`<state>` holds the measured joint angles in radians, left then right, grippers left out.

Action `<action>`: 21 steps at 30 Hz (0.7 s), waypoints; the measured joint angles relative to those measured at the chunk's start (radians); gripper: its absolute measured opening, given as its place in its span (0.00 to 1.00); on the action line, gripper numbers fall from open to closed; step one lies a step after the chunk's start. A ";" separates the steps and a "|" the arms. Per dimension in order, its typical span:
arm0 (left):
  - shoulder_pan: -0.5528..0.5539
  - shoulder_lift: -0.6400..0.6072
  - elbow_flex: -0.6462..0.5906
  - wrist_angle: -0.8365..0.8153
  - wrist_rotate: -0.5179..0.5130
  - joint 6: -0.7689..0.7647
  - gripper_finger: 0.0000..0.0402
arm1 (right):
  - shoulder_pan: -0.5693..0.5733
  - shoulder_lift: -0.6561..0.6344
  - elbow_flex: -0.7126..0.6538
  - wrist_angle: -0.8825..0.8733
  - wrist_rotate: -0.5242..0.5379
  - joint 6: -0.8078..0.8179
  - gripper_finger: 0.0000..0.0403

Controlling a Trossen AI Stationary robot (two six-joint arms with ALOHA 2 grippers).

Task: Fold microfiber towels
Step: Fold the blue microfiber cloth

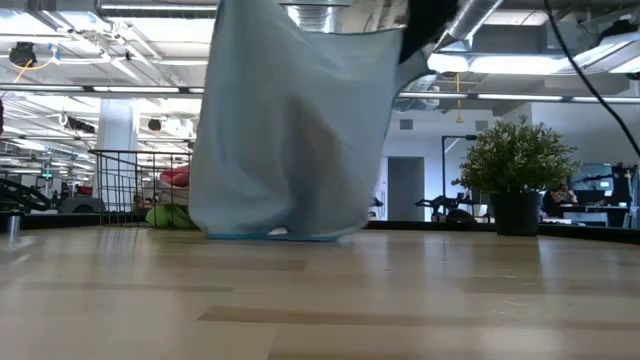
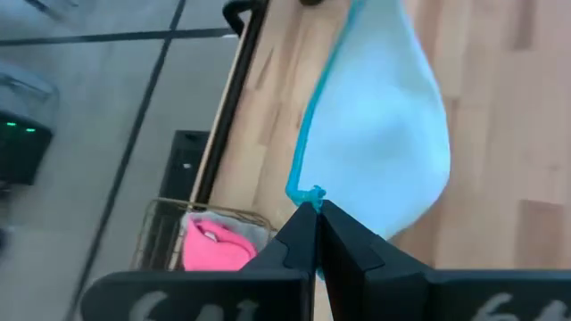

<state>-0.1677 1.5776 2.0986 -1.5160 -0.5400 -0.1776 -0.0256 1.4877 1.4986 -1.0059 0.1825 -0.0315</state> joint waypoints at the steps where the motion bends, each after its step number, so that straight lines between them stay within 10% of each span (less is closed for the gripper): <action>1: 0.010 0.015 -0.008 0.011 -0.009 0.015 0.00 | -0.001 -0.022 0.000 -0.027 0.033 0.015 0.01; 15: 0.197 0.110 -0.012 0.401 -0.337 0.319 0.00 | -0.086 -0.203 0.000 -0.116 0.469 0.058 0.01; 21: 0.140 0.105 -0.011 0.444 -0.301 0.380 0.00 | -0.010 -0.284 0.000 -0.158 0.469 0.136 0.02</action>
<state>-0.0279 1.6825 2.0872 -1.0724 -0.8408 0.2028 -0.0352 1.2041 1.4986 -1.1640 0.6515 0.1044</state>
